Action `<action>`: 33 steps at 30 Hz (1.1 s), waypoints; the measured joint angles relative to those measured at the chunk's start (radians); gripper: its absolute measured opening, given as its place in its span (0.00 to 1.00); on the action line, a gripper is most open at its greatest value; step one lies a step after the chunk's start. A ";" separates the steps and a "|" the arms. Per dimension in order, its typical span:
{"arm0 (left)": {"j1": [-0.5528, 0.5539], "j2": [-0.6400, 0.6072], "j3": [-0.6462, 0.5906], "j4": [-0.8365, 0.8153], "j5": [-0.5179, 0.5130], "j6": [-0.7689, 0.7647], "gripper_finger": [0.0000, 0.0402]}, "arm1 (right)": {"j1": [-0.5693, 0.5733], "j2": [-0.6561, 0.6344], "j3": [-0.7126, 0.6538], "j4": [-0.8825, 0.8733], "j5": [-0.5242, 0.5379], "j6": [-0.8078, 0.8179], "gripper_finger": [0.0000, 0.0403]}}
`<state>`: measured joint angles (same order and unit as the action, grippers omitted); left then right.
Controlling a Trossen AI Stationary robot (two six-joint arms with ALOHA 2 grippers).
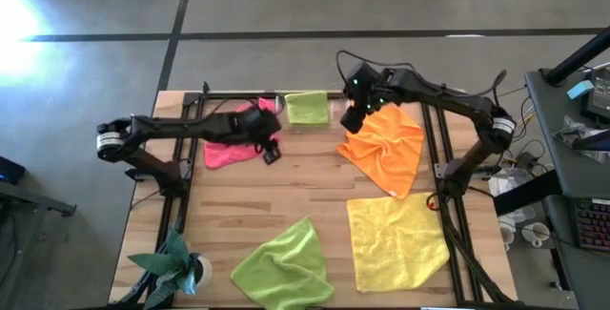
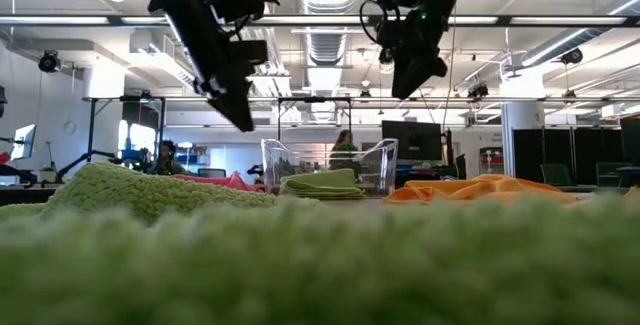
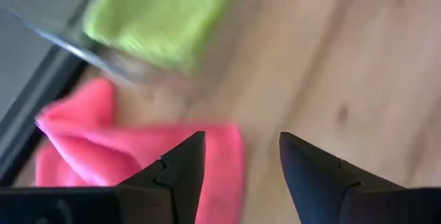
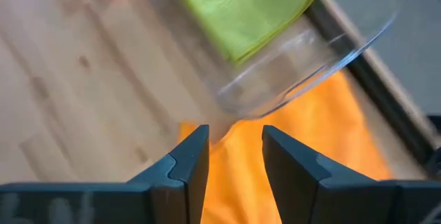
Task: Fold microfiber towels
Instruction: Fold the pink microfiber towel
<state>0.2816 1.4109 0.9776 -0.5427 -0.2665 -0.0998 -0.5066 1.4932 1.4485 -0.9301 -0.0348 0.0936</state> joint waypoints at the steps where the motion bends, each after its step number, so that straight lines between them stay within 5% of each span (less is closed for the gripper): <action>1: -0.011 0.000 -0.001 -0.042 -0.001 -0.001 0.43 | 0.014 -0.011 -0.014 0.000 0.001 0.023 0.32; 10: -0.043 -0.002 -0.087 -0.371 -0.029 -0.088 0.43 | 0.148 -0.055 -0.133 0.090 0.011 0.180 0.29; 21: -0.048 -0.003 -0.281 -0.384 -0.021 -0.314 0.43 | 0.301 -0.052 -0.168 0.106 0.094 0.303 0.29; 33: -0.050 -0.006 -0.350 -0.393 -0.038 -0.341 0.43 | 0.332 -0.051 -0.168 0.117 0.114 0.334 0.27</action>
<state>0.2320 1.4054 0.6277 -0.9354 -0.3047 -0.4404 -0.1745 1.4418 1.2808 -0.8130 0.0795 0.4275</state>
